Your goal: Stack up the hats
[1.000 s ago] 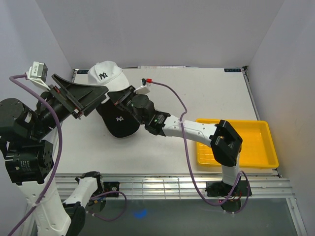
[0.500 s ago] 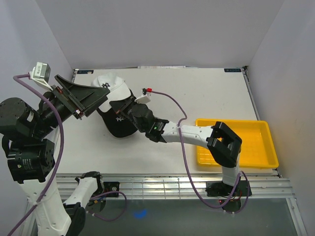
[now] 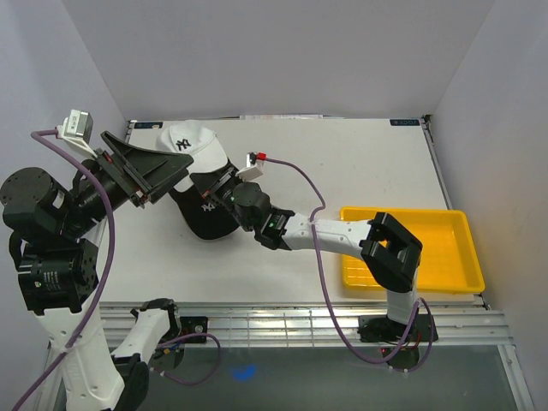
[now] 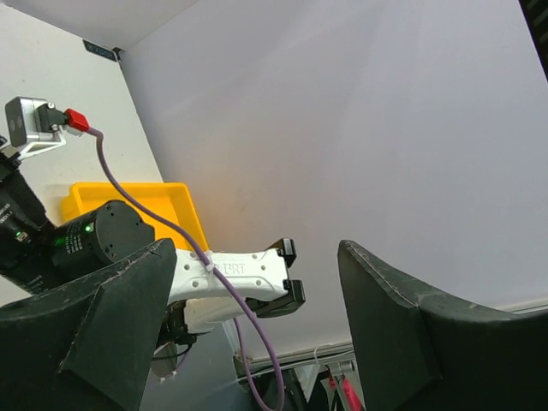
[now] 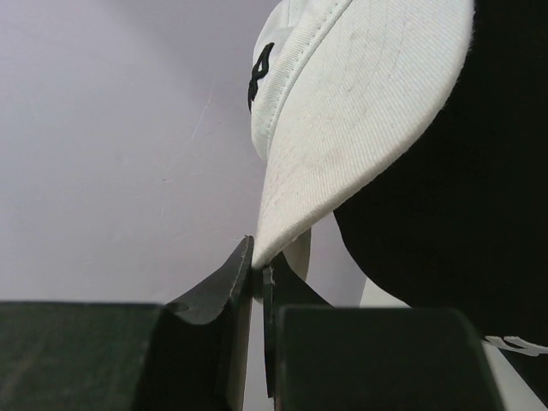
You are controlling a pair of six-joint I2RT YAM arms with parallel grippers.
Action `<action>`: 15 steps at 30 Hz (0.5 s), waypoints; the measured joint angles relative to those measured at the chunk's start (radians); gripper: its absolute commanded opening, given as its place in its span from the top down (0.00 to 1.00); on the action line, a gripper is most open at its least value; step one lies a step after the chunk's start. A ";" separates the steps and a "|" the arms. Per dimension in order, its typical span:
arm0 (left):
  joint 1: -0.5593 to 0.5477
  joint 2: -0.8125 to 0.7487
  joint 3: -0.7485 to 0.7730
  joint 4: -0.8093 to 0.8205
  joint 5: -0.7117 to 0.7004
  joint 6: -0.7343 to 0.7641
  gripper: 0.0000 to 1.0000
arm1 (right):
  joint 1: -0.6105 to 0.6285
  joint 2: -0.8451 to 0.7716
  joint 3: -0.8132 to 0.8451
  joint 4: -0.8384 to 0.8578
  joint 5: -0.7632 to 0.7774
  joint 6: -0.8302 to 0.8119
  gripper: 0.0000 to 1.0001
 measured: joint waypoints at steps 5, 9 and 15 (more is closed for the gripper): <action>0.000 -0.008 -0.013 -0.003 0.000 0.009 0.14 | 0.000 0.000 0.050 0.003 -0.008 -0.039 0.92; 0.000 -0.008 -0.013 -0.003 0.000 0.013 0.14 | 0.000 -0.002 0.057 0.020 -0.012 -0.044 0.92; 0.000 -0.012 -0.023 -0.002 0.001 0.019 0.14 | 0.001 -0.002 0.056 0.026 -0.014 -0.050 0.92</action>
